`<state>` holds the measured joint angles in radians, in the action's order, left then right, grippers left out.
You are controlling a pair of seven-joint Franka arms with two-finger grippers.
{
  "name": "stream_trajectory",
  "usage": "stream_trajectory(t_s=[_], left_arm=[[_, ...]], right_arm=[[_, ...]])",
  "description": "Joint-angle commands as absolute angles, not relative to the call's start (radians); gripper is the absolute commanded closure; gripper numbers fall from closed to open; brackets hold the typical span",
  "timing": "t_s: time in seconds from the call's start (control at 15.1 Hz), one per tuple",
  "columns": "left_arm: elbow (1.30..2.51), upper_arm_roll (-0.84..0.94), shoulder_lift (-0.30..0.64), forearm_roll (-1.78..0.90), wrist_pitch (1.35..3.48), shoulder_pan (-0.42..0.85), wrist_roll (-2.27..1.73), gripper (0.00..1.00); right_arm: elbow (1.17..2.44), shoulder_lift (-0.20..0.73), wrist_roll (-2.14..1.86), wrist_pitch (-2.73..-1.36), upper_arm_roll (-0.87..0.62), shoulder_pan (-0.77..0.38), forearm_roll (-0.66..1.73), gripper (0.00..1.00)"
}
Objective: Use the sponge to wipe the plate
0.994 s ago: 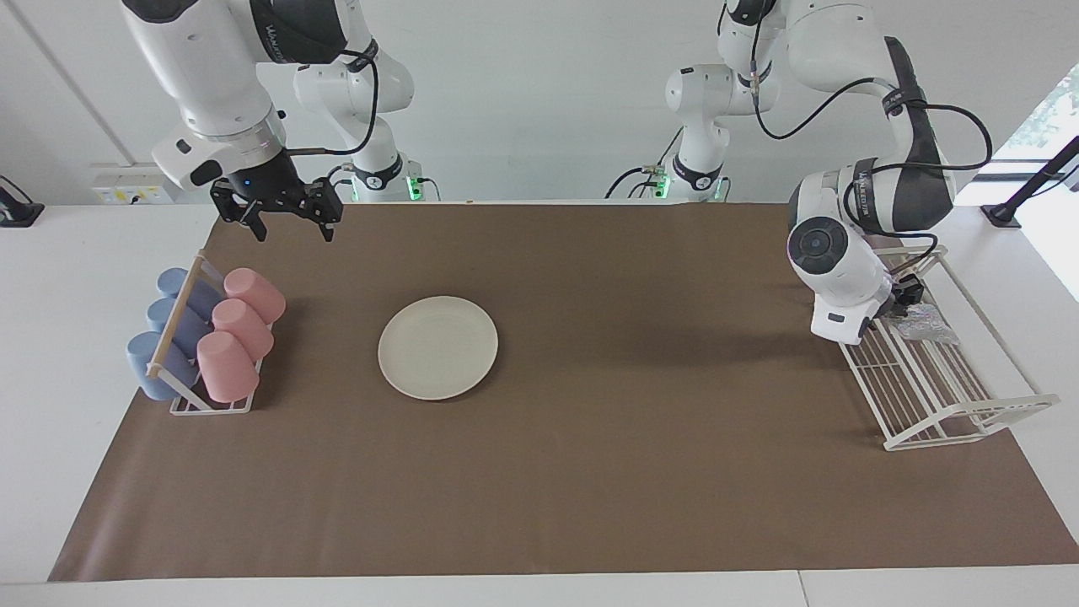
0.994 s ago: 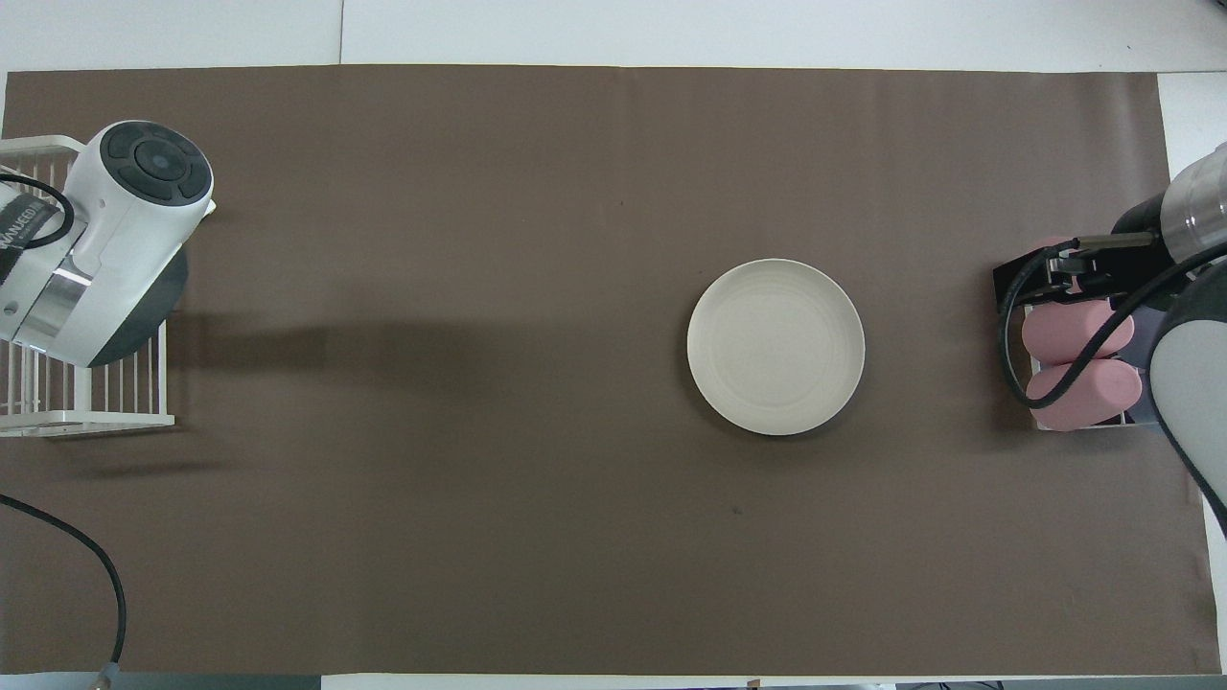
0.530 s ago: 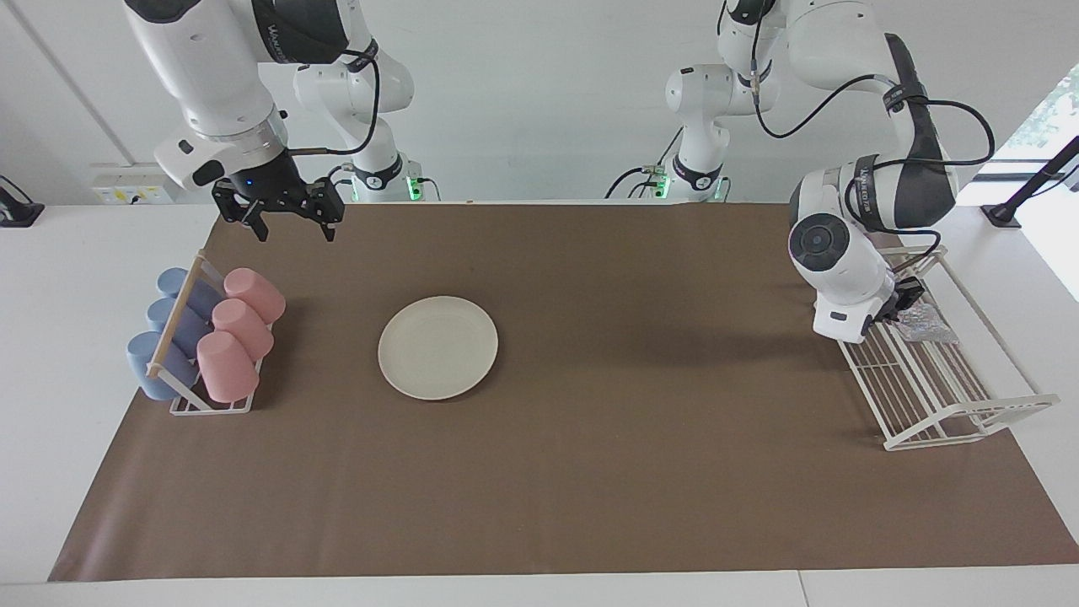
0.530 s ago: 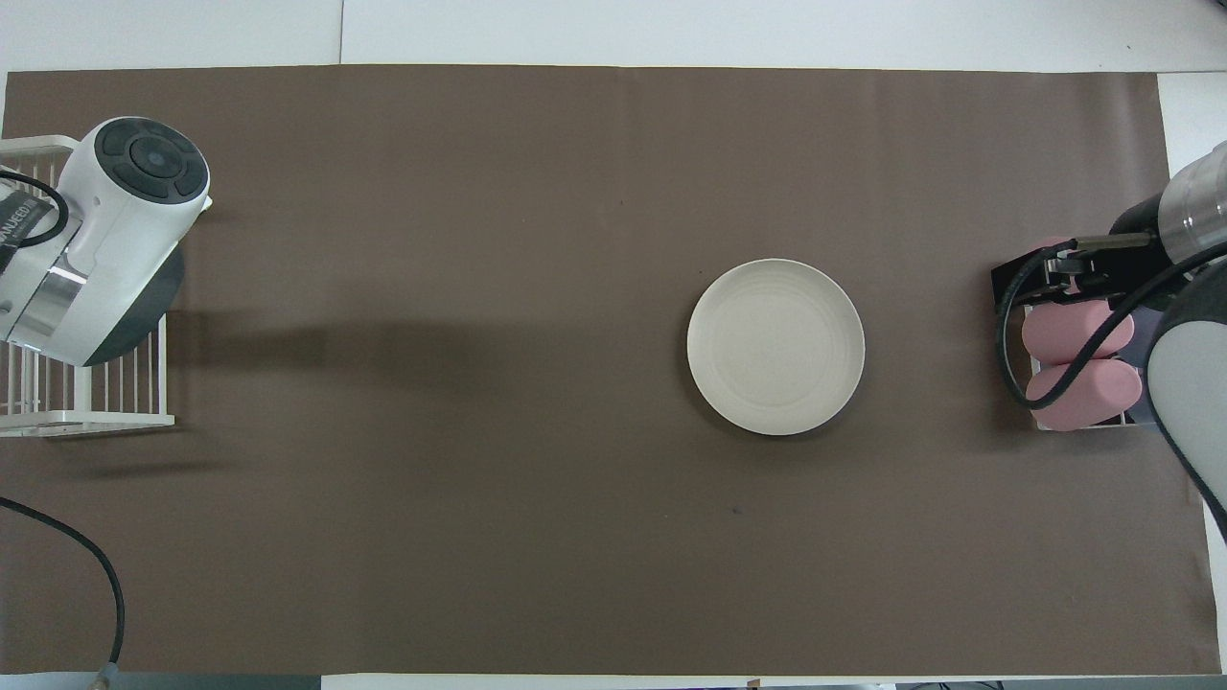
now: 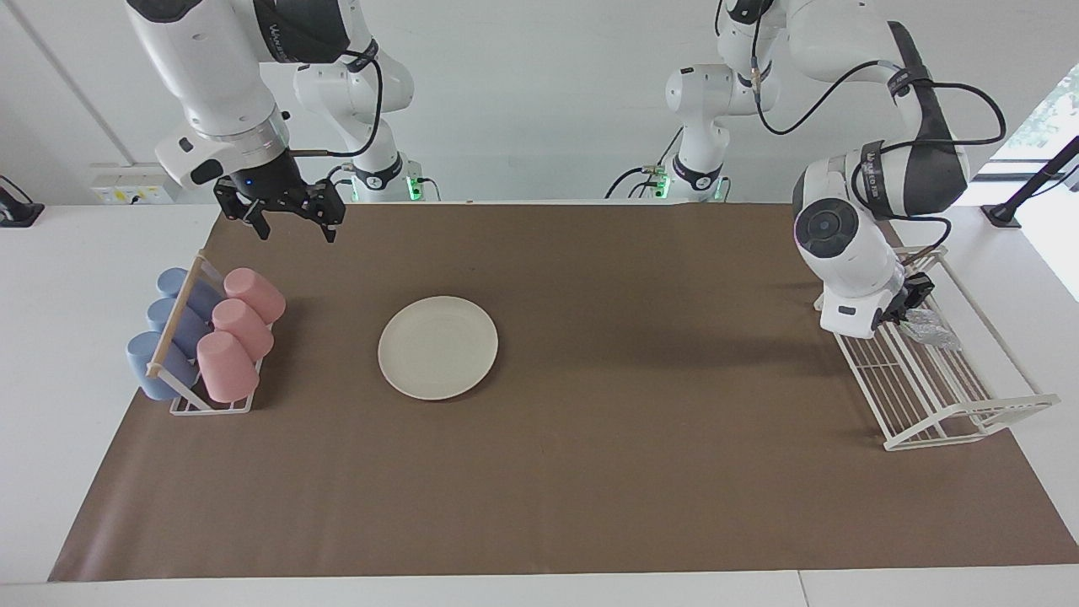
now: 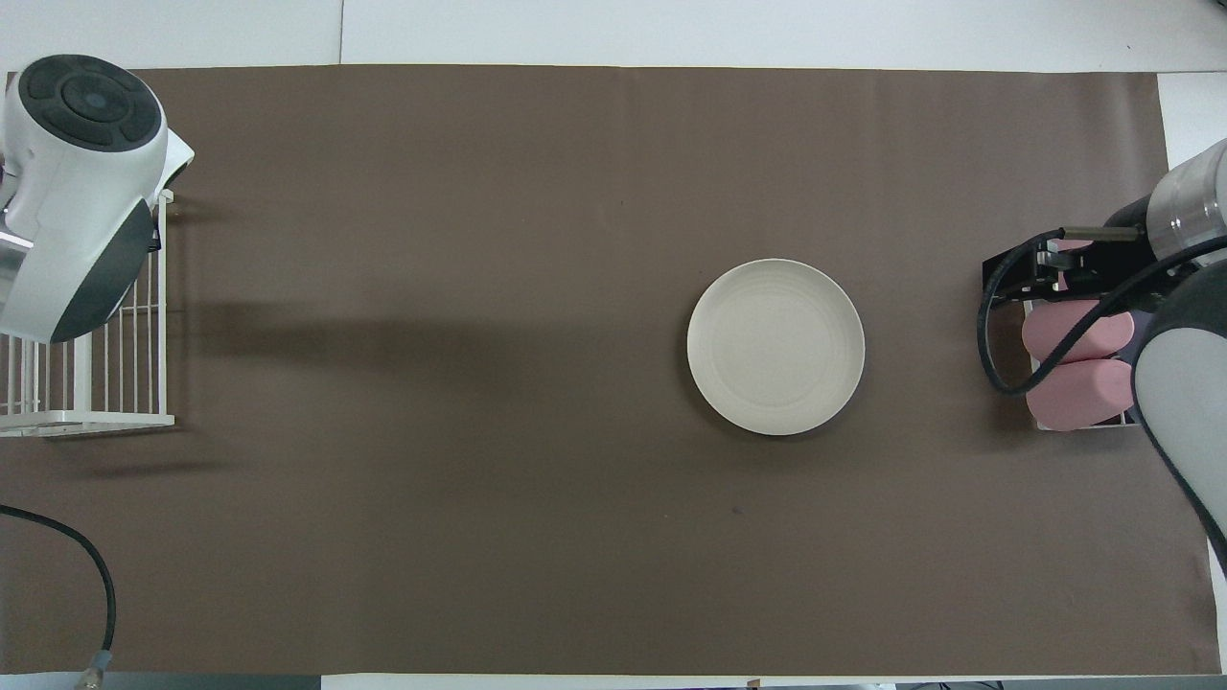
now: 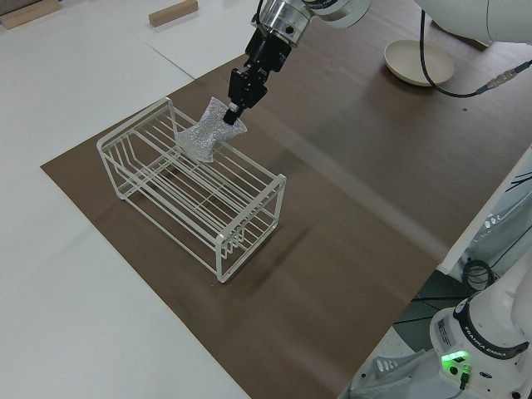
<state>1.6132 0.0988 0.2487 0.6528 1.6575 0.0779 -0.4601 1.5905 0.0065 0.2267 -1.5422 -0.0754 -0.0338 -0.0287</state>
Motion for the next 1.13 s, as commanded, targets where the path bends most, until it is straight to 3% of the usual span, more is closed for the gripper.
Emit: stream_trajectory(t_s=[0.0, 0.27, 0.8, 1.06], left_arm=[[1.465, 0.094, 0.293, 0.519, 1.539, 0.110, -0.442, 1.00], [1.367, 0.092, 0.298, 0.295, 1.491, 0.126, -0.443, 1.00], [1.342, 0.078, 0.253, -0.381, 1.508, 0.040, -0.459, 1.00], [1.512, 0.078, 0.174, -0.639, 1.619, 0.026, -0.456, 1.00]], right_arm=[[1.606, -0.014, 0.334, -1.543, -0.119, -0.029, -0.031, 0.00], [1.606, -0.018, 0.529, -1.545, -0.187, -0.029, -0.031, 0.00], [1.617, -0.029, 0.908, -1.569, -0.241, -0.032, 0.064, 0.00], [1.629, -0.034, 1.133, -1.644, -0.248, -0.101, 0.064, 0.00]])
